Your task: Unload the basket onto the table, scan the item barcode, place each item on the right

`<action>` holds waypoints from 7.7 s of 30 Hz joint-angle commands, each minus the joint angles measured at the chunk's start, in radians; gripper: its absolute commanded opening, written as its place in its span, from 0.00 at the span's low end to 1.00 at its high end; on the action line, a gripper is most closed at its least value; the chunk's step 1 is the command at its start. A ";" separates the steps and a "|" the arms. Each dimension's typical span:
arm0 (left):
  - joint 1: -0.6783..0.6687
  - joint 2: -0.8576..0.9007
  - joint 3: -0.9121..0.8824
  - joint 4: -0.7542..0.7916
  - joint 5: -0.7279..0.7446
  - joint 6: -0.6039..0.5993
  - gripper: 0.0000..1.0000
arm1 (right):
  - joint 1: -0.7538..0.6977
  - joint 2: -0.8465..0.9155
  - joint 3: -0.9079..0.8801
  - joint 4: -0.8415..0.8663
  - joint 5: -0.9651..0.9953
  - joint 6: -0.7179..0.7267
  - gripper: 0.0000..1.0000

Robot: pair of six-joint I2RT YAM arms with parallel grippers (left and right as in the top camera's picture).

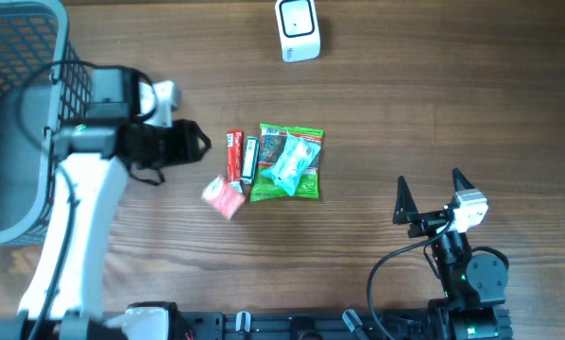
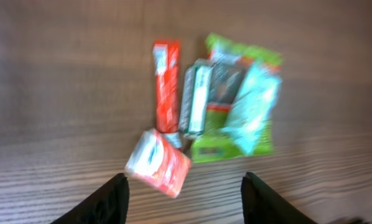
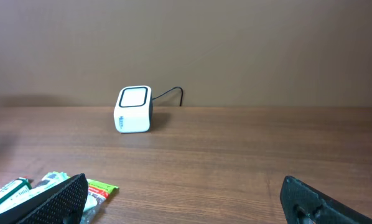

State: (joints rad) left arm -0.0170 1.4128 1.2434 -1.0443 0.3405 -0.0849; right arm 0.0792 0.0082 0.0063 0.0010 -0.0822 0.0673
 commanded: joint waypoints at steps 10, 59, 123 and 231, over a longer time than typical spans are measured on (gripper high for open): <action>-0.034 0.127 -0.048 -0.044 0.015 -0.069 0.99 | 0.005 -0.005 -0.001 0.003 -0.011 0.011 1.00; -0.328 0.127 -0.461 0.301 -0.444 -0.866 0.55 | 0.005 -0.005 -0.001 0.003 -0.011 0.011 1.00; 0.302 -0.338 0.023 -0.143 -0.751 -0.585 0.04 | 0.005 -0.005 -0.001 0.003 -0.011 0.011 1.00; -0.401 0.433 -0.061 0.187 -1.109 0.073 0.04 | 0.005 -0.005 -0.001 0.003 -0.011 0.011 1.00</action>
State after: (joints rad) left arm -0.4164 1.8320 1.1690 -0.8726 -0.6853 -0.0578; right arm 0.0792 0.0082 0.0063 0.0010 -0.0822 0.0673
